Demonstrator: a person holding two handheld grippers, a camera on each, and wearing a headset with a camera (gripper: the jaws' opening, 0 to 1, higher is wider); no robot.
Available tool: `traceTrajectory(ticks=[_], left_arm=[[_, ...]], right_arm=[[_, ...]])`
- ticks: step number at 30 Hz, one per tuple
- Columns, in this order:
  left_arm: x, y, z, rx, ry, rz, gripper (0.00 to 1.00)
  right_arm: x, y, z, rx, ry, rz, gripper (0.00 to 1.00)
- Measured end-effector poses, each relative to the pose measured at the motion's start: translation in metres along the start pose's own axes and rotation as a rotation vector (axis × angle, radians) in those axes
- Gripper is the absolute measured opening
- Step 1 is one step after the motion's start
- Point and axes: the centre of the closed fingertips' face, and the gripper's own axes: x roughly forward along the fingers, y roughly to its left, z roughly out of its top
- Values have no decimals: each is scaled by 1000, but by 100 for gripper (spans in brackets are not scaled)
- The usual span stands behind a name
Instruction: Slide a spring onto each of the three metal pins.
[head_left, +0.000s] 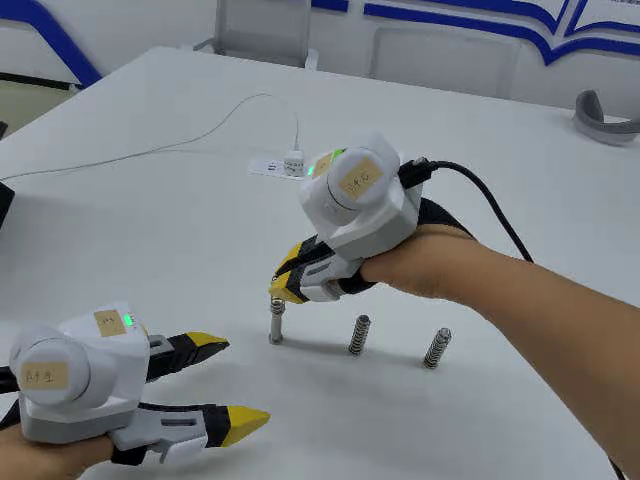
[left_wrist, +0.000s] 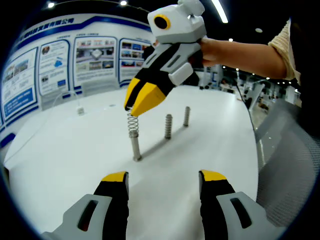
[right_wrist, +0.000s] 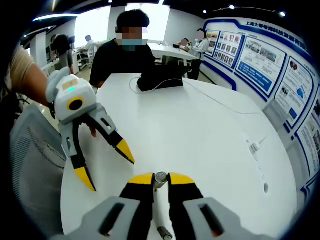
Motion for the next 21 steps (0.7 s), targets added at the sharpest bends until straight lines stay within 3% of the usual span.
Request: traceTrajectory(ticks=[21], left_arm=[[-1,0,-3,-4,11,0,57]], right_arm=[[17,4,-18,16,35,6,12]])
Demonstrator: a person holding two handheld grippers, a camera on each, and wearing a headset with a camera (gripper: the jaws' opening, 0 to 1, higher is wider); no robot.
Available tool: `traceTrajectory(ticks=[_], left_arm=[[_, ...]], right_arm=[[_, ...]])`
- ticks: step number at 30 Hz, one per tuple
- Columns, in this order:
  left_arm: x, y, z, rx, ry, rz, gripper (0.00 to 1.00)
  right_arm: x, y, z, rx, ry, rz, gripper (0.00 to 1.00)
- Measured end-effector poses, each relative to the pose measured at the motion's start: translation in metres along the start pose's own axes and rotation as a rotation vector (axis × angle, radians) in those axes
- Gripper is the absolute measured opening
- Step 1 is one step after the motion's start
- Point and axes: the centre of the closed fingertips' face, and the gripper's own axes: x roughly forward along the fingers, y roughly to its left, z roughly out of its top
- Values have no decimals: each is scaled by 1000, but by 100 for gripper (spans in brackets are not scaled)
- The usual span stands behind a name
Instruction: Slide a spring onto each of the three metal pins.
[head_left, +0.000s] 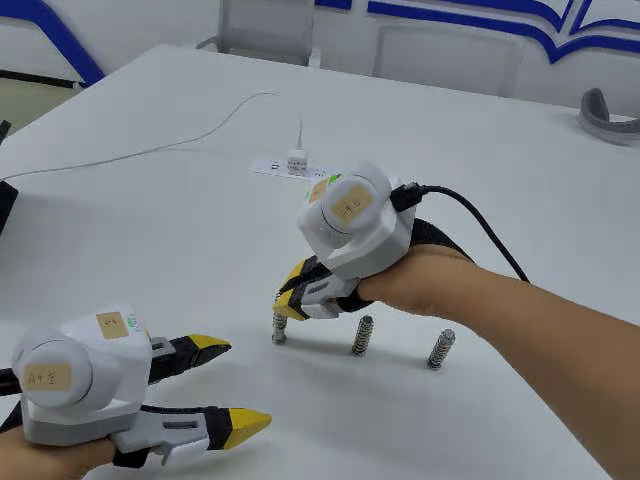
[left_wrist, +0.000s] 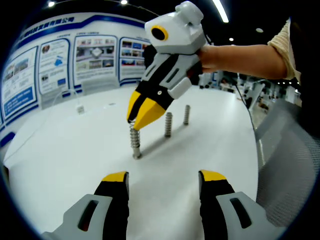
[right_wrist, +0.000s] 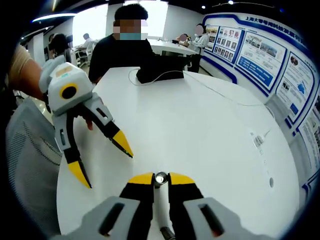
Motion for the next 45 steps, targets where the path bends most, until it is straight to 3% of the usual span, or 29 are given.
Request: traceTrajectory(ticks=[24,45], left_arm=[[0,1,0,-8,1,6,57],[0,3,2,-2,0,9,57]], right_arm=[[16,2,-14,2,37,5,12],[8,-1,-10,23,4,-16,17]])
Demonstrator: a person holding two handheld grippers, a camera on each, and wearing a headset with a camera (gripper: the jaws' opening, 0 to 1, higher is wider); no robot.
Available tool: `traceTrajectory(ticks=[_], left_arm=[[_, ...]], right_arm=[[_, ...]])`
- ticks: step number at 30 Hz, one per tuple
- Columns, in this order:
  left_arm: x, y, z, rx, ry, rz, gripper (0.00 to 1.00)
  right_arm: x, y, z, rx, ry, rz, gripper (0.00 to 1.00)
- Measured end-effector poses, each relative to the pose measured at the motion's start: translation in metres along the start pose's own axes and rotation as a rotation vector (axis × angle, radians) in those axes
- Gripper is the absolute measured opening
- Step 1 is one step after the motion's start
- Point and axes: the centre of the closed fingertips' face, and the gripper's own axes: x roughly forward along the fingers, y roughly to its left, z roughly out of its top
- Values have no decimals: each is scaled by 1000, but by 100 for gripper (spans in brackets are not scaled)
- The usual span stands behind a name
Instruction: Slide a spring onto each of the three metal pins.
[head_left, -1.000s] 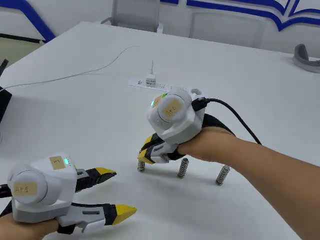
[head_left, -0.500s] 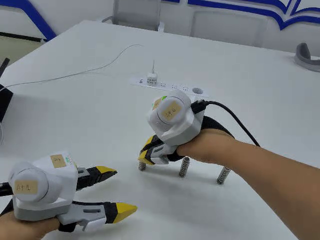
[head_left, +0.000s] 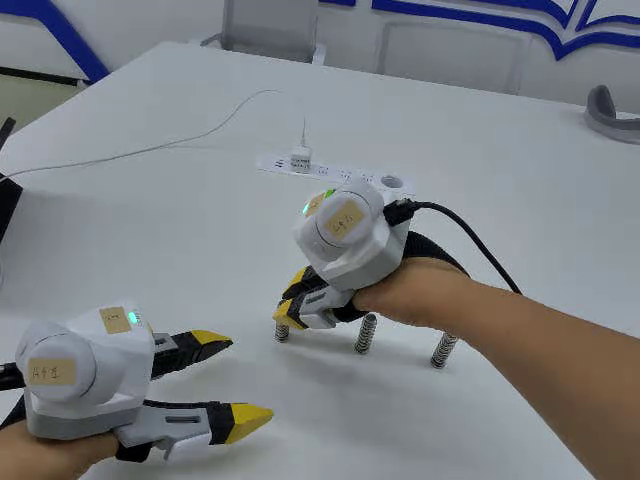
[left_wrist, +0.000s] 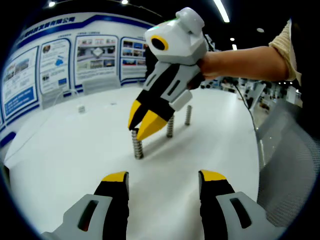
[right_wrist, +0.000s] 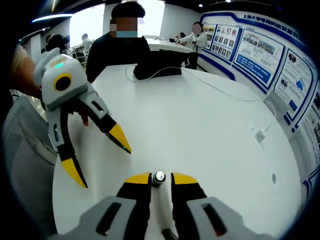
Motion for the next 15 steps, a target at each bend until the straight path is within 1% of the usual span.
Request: traceTrajectory(ticks=[15], left_arm=[[2,-2,4,7,-5,-6,58]], right_arm=[[-20,-2,-5,51,-51,-31,21]])
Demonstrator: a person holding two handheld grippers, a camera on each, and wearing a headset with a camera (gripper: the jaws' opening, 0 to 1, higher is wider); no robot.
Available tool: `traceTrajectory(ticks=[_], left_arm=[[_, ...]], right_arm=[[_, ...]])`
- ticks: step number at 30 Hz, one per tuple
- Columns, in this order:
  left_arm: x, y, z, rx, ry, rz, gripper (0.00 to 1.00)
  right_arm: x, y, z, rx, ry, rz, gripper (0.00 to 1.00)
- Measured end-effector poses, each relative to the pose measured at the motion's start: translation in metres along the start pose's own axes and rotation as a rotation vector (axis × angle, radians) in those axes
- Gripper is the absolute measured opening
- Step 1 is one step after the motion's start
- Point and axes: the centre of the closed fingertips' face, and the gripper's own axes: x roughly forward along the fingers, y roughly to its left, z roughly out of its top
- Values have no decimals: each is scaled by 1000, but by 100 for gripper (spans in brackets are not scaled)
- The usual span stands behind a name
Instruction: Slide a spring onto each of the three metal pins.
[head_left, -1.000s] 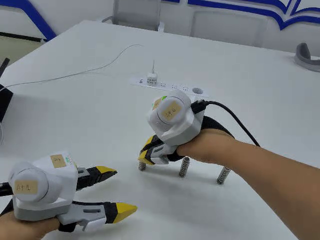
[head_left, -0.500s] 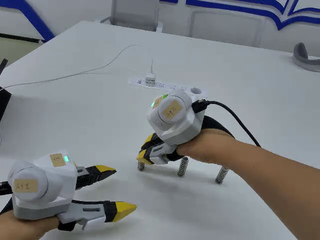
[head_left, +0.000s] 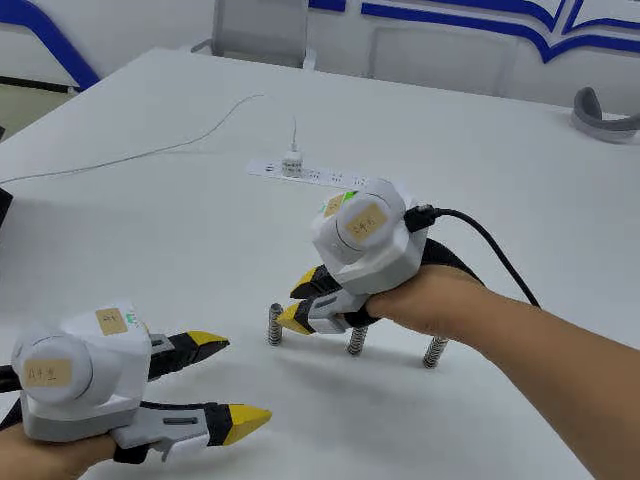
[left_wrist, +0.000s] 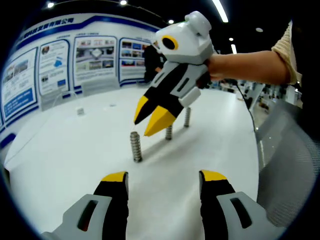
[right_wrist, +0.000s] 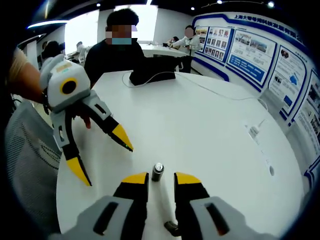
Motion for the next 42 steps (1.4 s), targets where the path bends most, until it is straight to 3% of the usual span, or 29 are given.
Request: traceTrajectory(ticks=[42], left_arm=[[2,0,6,5,-3,-1,60]], right_arm=[[-56,-7,-28,81,-97,-105,29]])
